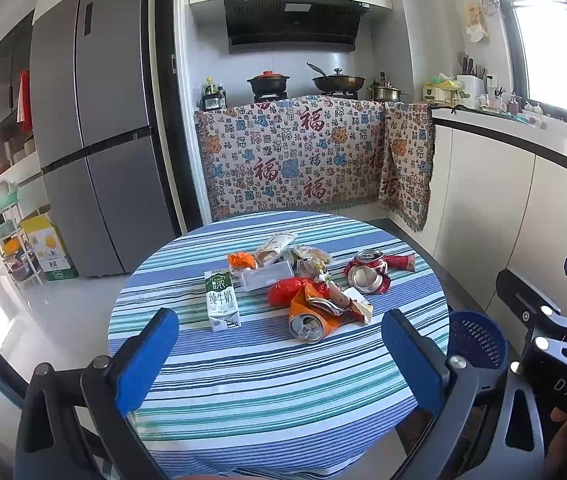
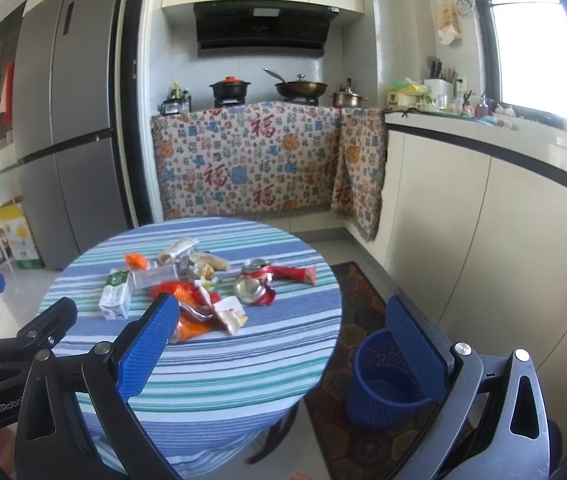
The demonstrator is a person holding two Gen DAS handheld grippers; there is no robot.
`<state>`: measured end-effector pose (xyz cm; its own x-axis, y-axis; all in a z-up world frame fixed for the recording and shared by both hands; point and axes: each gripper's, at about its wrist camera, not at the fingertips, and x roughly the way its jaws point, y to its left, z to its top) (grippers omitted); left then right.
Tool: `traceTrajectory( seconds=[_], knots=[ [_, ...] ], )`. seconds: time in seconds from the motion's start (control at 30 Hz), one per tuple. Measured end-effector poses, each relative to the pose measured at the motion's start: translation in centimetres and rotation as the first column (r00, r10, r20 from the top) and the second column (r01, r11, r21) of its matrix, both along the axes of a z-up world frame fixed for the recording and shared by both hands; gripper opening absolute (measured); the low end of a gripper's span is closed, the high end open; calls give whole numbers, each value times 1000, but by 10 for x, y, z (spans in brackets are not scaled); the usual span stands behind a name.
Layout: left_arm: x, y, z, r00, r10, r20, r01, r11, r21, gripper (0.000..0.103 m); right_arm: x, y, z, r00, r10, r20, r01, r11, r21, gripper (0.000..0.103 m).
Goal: Collect trash
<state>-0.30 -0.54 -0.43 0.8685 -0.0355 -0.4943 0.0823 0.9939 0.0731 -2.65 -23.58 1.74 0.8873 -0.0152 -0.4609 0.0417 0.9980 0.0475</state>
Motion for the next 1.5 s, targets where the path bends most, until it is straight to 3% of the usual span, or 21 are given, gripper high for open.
traceTrajectory(
  seconds=[1.5],
  knots=[
    [3, 4, -1, 1000, 15, 9, -15, 1000, 2, 103, -2, 1, 6, 1000, -16, 9, 16, 1000, 4, 103]
  ],
)
